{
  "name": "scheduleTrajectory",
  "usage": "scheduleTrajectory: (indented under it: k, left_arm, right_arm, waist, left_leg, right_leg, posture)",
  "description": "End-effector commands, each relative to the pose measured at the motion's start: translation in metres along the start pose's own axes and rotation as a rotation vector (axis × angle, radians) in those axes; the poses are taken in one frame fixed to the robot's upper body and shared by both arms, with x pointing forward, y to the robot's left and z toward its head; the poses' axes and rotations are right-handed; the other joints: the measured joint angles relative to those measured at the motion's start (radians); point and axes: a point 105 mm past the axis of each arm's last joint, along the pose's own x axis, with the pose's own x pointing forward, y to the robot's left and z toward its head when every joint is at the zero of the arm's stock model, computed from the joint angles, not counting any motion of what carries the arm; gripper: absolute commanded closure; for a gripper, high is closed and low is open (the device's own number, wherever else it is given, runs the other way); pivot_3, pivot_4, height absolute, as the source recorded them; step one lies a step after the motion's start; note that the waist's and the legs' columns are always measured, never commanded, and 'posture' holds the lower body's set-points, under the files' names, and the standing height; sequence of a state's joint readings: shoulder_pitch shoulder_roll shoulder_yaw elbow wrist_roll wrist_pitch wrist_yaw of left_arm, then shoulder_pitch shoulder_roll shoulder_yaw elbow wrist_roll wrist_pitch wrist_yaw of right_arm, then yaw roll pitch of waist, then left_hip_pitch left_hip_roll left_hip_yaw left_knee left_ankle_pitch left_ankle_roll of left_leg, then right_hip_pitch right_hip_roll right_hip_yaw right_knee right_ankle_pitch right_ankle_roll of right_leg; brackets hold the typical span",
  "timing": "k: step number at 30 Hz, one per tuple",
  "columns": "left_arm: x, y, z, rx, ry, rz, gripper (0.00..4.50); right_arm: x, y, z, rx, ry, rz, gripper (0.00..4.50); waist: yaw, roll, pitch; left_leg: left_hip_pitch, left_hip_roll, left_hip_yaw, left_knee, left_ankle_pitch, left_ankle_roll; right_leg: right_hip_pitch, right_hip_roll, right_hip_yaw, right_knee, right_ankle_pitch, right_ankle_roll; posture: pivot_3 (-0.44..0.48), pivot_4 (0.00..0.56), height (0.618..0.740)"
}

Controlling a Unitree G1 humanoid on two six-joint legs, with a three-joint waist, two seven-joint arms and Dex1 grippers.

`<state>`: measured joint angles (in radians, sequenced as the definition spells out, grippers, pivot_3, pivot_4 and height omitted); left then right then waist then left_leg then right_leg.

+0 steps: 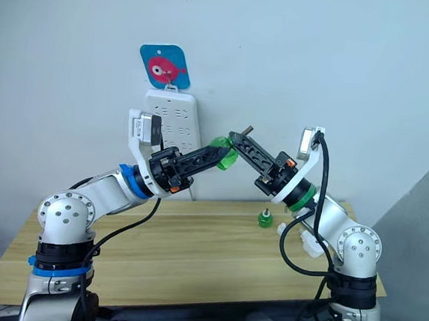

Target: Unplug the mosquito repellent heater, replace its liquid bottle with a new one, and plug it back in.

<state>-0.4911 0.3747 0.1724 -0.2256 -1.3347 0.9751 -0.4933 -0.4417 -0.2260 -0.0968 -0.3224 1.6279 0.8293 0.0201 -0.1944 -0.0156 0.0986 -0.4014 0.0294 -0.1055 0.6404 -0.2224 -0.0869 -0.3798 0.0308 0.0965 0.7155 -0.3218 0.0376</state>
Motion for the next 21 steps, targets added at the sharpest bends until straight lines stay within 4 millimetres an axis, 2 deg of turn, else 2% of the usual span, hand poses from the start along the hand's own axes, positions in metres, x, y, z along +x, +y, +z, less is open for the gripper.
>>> scheduleTrajectory:
  k: [1, 5, 10, 13, 16, 17, 19, 21]
  left_arm:
    - [-0.005, 0.000, 0.009, 0.031, -0.020, 0.010, 2.21]
    - [-0.006, 0.000, 0.005, 0.041, 0.003, 0.006, 2.21]
    - [-0.009, 0.003, 0.000, 0.061, 0.033, 0.018, 2.21]
    - [-0.010, 0.004, -0.001, 0.071, 0.043, 0.022, 2.21]
    - [-0.014, 0.006, -0.008, 0.110, 0.088, 0.028, 2.21]
    - [-0.021, 0.009, -0.019, 0.178, 0.172, 0.037, 2.21]
    - [-0.033, 0.012, -0.036, 0.254, 0.289, 0.034, 2.21]
    - [-0.037, 0.012, -0.040, 0.279, 0.321, 0.023, 2.21]
  right_arm:
    - [-0.001, 0.020, 0.003, -0.035, -0.015, 0.079, 2.93]
    - [-0.004, 0.011, 0.007, -0.062, -0.027, 0.024, 1.59]
    - [-0.020, -0.006, 0.009, -0.104, -0.012, -0.082, 1.58]
    - [-0.024, -0.009, 0.009, -0.115, -0.004, -0.103, 1.58]
    - [-0.038, -0.017, 0.007, -0.192, 0.046, -0.175, 1.58]
    - [-0.056, -0.029, 0.006, -0.304, 0.134, -0.275, 1.40]
    - [-0.082, -0.042, 0.005, -0.414, 0.249, -0.396, 0.98]
    - [-0.090, -0.045, 0.005, -0.442, 0.280, -0.418, 0.28]
  waist:
    - [0.000, 0.000, 0.000]
    - [0.000, 0.000, 0.000]
    - [0.000, 0.000, 0.000]
    - [0.000, 0.000, 0.000]
    - [0.000, 0.000, 0.000]
    - [0.000, 0.000, 0.000]
    - [0.001, 0.002, 0.003]
    - [0.002, 0.002, 0.003]
  left_leg:
    - [0.000, 0.000, 0.000, 0.000, 0.000, 0.000]
    - [0.000, 0.000, 0.000, 0.000, 0.000, 0.000]
    - [0.000, 0.000, 0.000, 0.000, 0.000, 0.000]
    - [0.000, 0.000, 0.001, 0.000, 0.000, 0.000]
    - [0.000, 0.000, 0.001, 0.000, 0.000, 0.000]
    - [0.000, 0.000, 0.001, 0.000, 0.000, 0.000]
    - [0.000, 0.000, 0.002, -0.001, 0.000, 0.000]
    - [0.001, 0.000, 0.005, -0.004, 0.000, 0.000]
  right_leg:
    - [0.000, 0.000, 0.000, 0.000, 0.000, 0.000]
    - [0.000, 0.000, 0.000, 0.000, 0.000, 0.000]
    - [0.000, 0.000, 0.000, 0.000, 0.000, 0.000]
    - [0.000, 0.000, 0.000, 0.000, 0.000, 0.000]
    - [0.000, 0.001, 0.000, 0.000, 0.000, 0.000]
    - [0.000, 0.001, 0.001, 0.000, 0.000, 0.000]
    - [-0.001, 0.001, 0.001, -0.002, 0.000, 0.000]
    - [0.000, 0.000, 0.004, -0.003, 0.000, 0.000]
  posture:
    - [-0.166, 0.000, 0.710]
    - [-0.171, 0.000, 0.710]
    - [-0.180, 0.005, 0.710]
    - [-0.180, 0.005, 0.710]
    - [-0.184, 0.019, 0.710]
    - [-0.194, 0.053, 0.710]
    - [-0.197, 0.064, 0.710]
    - [-0.197, 0.064, 0.710]
